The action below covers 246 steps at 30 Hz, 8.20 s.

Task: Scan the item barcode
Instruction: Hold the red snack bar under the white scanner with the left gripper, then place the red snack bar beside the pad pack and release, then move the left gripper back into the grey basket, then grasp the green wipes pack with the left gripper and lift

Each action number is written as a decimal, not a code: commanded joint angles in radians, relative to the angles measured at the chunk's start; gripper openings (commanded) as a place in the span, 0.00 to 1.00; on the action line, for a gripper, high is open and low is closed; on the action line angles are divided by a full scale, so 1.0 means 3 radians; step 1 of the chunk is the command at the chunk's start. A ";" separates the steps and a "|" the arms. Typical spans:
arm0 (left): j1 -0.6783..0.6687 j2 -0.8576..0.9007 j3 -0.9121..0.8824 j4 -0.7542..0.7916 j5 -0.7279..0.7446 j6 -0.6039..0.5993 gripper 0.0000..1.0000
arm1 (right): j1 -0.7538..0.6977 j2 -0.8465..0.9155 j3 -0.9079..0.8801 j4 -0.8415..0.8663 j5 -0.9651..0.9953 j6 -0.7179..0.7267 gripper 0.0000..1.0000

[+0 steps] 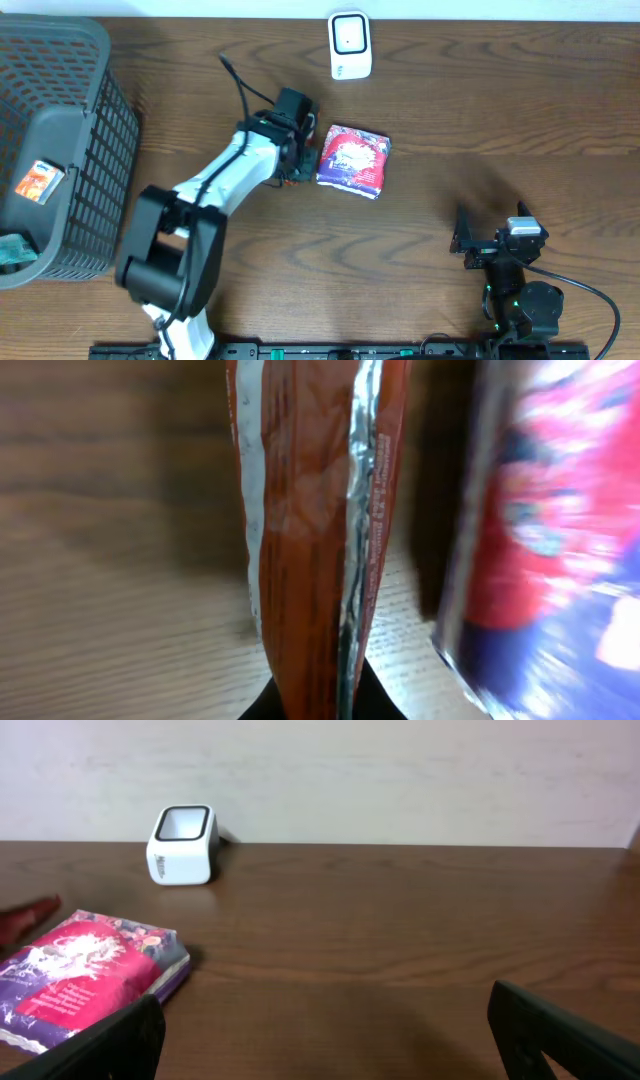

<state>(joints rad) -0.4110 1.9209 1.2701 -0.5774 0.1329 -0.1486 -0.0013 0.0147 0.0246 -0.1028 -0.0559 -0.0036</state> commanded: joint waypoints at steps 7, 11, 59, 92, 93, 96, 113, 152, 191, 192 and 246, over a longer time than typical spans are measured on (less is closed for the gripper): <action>-0.0108 0.0142 0.0037 -0.0070 0.0151 -0.0746 0.07 | -0.0009 -0.0027 -0.0017 0.0008 -0.0009 0.0058 0.99; -0.0257 0.0142 0.0037 -0.0050 0.0467 -0.0771 0.07 | -0.0009 -0.0027 -0.0018 0.0008 -0.0009 0.0058 0.99; 0.0004 -0.0923 0.0384 0.0398 -0.0254 -0.0490 0.84 | -0.0009 -0.0027 -0.0018 0.0008 -0.0009 0.0058 0.99; 0.3309 -0.1918 0.0406 0.0164 -0.0928 -0.0505 0.94 | -0.0009 -0.0027 -0.0018 0.0008 -0.0009 0.0058 0.99; 0.3367 -0.1887 0.0404 0.0093 -0.0987 -0.0505 0.94 | -0.0009 -0.0027 -0.0018 0.0008 -0.0009 0.0058 0.99; 0.3524 -0.1756 0.0402 -0.0151 -0.1212 -0.0505 0.94 | -0.0009 -0.0027 -0.0018 0.0008 -0.0009 0.0058 0.99; 0.3680 -0.1100 0.0240 -0.0734 -0.1923 -0.0998 0.95 | -0.0009 -0.0027 -0.0018 0.0008 -0.0009 0.0058 0.99; 0.4018 -0.0112 0.0234 -0.0468 -0.1991 -0.1472 0.98 | -0.0009 -0.0027 -0.0017 0.0008 -0.0009 0.0060 0.99; 0.4187 -0.0090 0.0230 -0.0392 -0.1296 -0.1427 0.07 | -0.0009 -0.0027 -0.0018 0.0008 -0.0009 0.0058 0.99; 0.4187 -0.0148 0.0230 -0.0390 -0.1176 -0.1427 0.07 | -0.0009 -0.0027 -0.0018 0.0008 -0.0009 0.0060 0.99; 0.0581 -0.1200 0.0235 0.0263 0.0462 -0.0319 0.07 | -0.0009 -0.0027 -0.0018 0.0008 -0.0009 0.0060 0.99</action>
<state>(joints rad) -0.2138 1.5021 1.3350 -0.4976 0.2844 -0.2932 -0.0013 0.0147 0.0242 -0.1024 -0.0559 -0.0036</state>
